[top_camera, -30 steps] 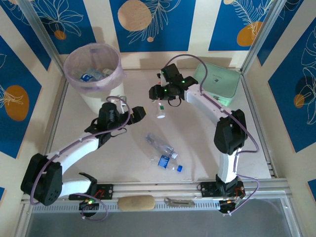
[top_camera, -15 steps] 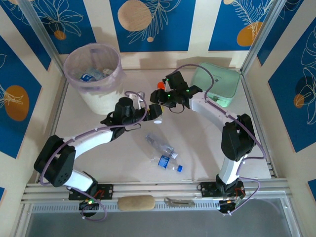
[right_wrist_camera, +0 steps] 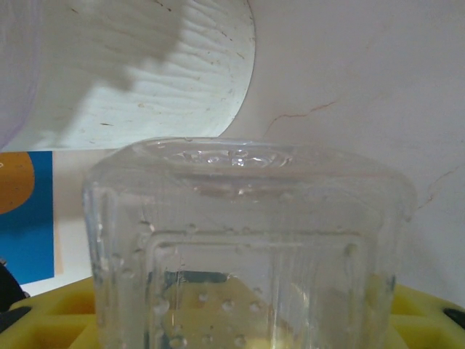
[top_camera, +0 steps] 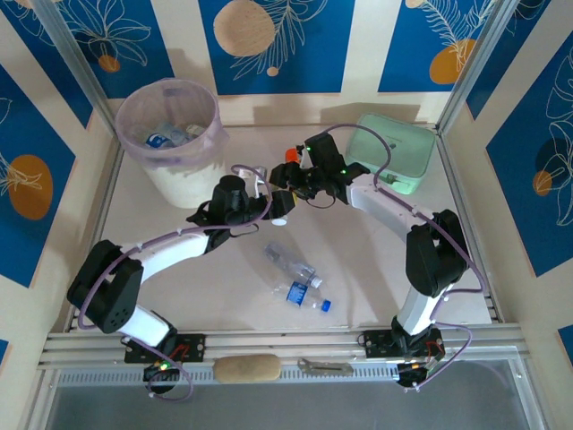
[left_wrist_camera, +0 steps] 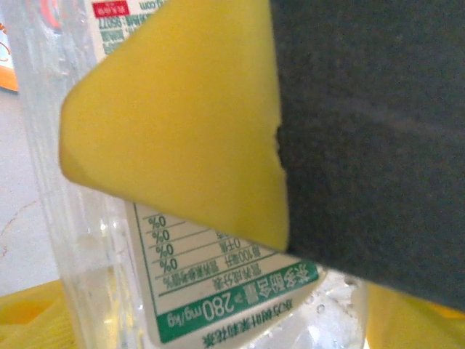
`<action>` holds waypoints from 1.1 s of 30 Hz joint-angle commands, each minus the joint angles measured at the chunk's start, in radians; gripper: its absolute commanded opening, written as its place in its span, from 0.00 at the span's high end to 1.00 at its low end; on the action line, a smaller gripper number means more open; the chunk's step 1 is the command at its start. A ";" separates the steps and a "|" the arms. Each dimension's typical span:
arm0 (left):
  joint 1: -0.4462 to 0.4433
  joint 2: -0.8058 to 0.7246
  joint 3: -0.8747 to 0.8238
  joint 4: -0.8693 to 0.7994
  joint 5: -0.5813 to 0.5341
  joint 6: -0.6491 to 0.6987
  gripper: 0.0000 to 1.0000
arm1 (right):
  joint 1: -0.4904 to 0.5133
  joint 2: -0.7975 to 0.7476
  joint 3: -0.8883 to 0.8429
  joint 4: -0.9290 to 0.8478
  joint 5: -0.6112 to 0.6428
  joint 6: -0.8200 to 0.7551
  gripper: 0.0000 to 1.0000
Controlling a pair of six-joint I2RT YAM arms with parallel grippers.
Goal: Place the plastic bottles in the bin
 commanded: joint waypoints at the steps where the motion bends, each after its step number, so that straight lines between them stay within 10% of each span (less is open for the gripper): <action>1: -0.007 -0.025 0.007 0.018 -0.059 0.027 0.21 | 0.021 -0.049 -0.017 0.035 -0.082 0.056 0.52; 12: -0.006 -0.043 -0.021 0.002 -0.072 0.046 0.47 | 0.025 -0.056 -0.034 0.055 -0.078 0.075 0.44; 33: 0.062 -0.140 0.040 -0.159 -0.106 0.155 0.49 | -0.179 -0.315 -0.216 0.047 -0.021 0.054 0.21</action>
